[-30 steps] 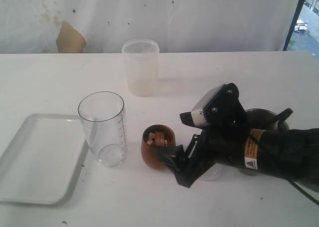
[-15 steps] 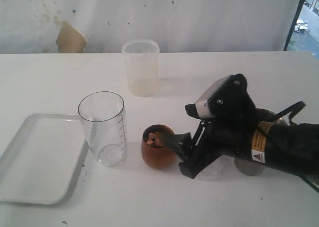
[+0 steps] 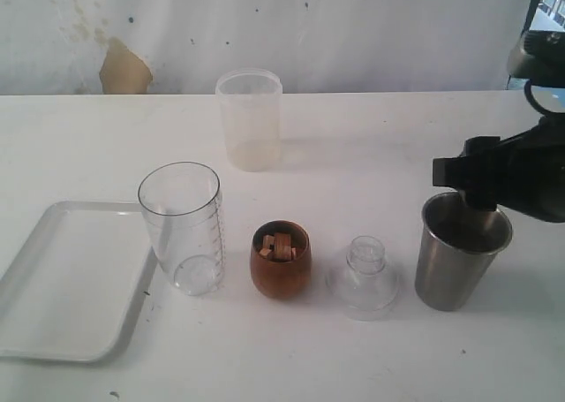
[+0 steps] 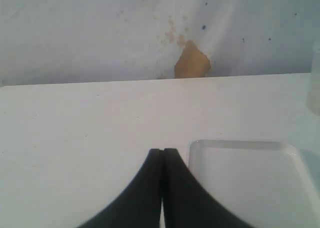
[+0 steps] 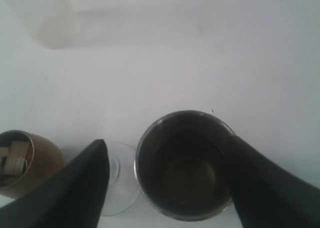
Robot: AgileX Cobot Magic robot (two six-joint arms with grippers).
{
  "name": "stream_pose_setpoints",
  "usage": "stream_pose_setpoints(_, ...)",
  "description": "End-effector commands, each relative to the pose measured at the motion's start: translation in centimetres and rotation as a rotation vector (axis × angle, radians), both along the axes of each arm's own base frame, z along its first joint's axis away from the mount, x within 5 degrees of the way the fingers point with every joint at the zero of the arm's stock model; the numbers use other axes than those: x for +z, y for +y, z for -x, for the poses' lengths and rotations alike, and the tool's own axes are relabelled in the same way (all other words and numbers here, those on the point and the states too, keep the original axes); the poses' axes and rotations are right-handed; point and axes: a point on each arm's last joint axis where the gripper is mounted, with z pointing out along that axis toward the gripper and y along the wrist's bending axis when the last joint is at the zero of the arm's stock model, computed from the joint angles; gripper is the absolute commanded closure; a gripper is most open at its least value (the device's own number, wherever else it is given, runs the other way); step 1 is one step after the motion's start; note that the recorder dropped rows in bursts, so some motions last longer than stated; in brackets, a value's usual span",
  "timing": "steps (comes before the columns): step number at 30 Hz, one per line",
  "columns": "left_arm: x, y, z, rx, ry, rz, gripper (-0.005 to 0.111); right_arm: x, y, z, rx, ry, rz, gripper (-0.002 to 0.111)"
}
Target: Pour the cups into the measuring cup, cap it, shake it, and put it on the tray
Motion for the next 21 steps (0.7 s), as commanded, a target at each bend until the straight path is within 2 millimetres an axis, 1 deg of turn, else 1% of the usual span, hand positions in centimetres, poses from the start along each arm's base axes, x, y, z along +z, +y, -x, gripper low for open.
stream_pose_setpoints(1,0.0,0.0,0.0,-0.005,-0.007,0.006,0.107,0.4,0.4,0.3,0.041,0.074,0.001,0.047)
stream_pose_setpoints(4,0.0,0.0,0.0,-0.005,-0.007,0.006,0.107,0.5,1.8,0.9,0.2,0.074,-0.003,0.047)
stream_pose_setpoints(5,0.0,0.0,0.0,-0.005,-0.007,0.006,0.107,0.7,3.2,1.5,0.308,0.062,-0.047,0.05)
stream_pose_setpoints(6,0.0,0.0,0.0,-0.005,-0.007,0.006,0.107,0.7,3.8,1.9,0.357,0.066,-0.059,0.052)
stream_pose_setpoints(7,0.0,0.0,0.0,-0.005,-0.007,0.006,0.107,0.2,5.0,2.6,0.415,0.137,-0.101,0.056)
stream_pose_setpoints(8,0.0,0.0,0.0,-0.005,-0.007,0.006,0.107,-0.4,5.5,2.8,0.431,0.184,-0.095,0.057)
stream_pose_setpoints(9,0.0,0.0,0.0,-0.005,-0.007,0.006,0.107,-1.6,6.1,2.9,0.464,0.258,-0.04,0.057)
stream_pose_setpoints(10,0.0,0.0,0.0,-0.005,-0.007,0.006,0.107,-2.3,6.4,2.8,0.477,0.293,-0.007,0.057)
stream_pose_setpoints(11,0.0,0.0,0.0,-0.005,-0.007,0.006,0.107,-3.6,7.1,2.5,0.49,0.347,0.036,0.057)
stream_pose_setpoints(13,0.0,0.0,0.0,-0.005,-0.007,0.006,0.107,-5.3,7.8,1.5,0.473,0.373,0.07,0.057)
stream_pose_setpoints(17,0.0,0.0,0.0,-0.005,-0.007,0.006,0.107,-7.4,9.1,-1.1,0.4,0.293,0.064,0.057)
stream_pose_setpoints(19,0.0,0.0,0.0,-0.005,-0.007,0.006,0.107,-8.4,9.3,-1.8,0.379,0.287,0.087,0.057)
stream_pose_setpoints(21,0.0,0.0,0.0,-0.005,-0.007,0.006,0.107,-8.7,9.1,-2.1,0.347,0.286,0.116,0.057)
